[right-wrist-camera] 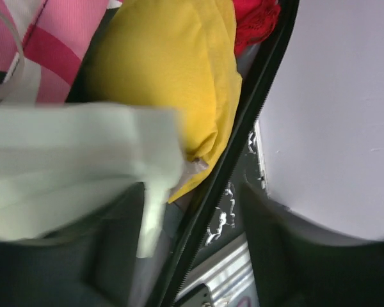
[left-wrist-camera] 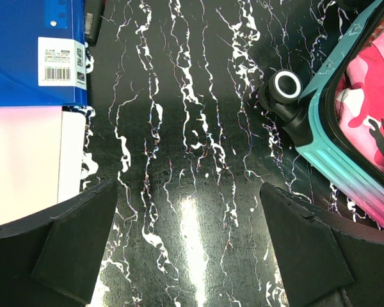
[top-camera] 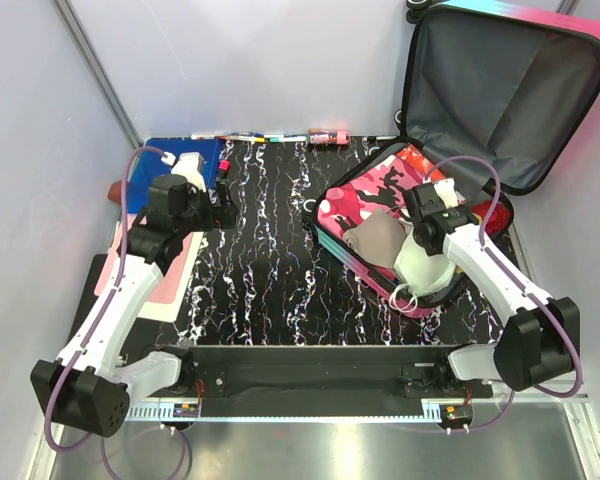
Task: Pack the luggage
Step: Place the clothes in the luggage.
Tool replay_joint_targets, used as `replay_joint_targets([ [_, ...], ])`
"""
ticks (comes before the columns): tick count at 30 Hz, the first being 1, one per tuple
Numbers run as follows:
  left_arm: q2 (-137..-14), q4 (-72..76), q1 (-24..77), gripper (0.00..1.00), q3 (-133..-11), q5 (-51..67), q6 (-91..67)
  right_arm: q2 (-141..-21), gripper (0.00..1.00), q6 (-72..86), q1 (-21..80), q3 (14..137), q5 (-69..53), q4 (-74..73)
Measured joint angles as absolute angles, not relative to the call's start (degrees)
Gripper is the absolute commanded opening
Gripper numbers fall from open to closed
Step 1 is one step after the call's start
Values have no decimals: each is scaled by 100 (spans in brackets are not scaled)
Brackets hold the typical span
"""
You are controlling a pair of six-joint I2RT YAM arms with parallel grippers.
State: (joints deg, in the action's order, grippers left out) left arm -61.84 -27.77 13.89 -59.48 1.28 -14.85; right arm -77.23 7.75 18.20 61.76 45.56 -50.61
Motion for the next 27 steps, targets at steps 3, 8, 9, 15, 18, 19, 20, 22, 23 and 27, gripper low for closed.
replay_joint_targets([
  [3, -6224, -2777, 1389, 99, -5948, 128, -1485, -7627, 82, 803, 1815, 6178, 4571, -5087],
  [8, -6250, -2777, 1393, 99, -5948, 128, -1485, -7216, 79, 838, 1813, 6241, 4215, -5094],
  [9, -6250, -2777, 1393, 99, -5948, 128, -1485, -7096, 79, 836, 1813, 6265, 4062, -5094],
  [15, -6278, -2775, 1393, 99, -5948, 128, -1485, -6410, 72, 930, 1806, 6372, 2495, -5087],
  [18, -6289, -2777, 1393, 99, -5948, 130, -1487, -6364, 68, 1031, 1804, 6366, 1815, -5052],
  [19, -6289, -2777, 1393, 99, -5948, 130, -1485, -6386, 67, 1059, 1804, 6346, 1627, -5015],
  [20, -6289, -2775, 1393, 99, -5948, 130, -1485, -6423, 66, 1096, 1804, 6298, 1459, -4939],
  [22, -6289, -2777, 1393, 99, -5948, 130, -1485, -6519, 66, 1133, 1804, 6206, 1258, -4810],
  [23, -6289, -2775, 1393, 99, -5948, 130, -1485, -6611, 65, 1146, 1804, 6136, 1177, -4711],
  [27, -6289, -2775, 1393, 99, -5948, 130, -1485, -7035, 59, 1201, 1804, 5966, 1085, -4458],
])
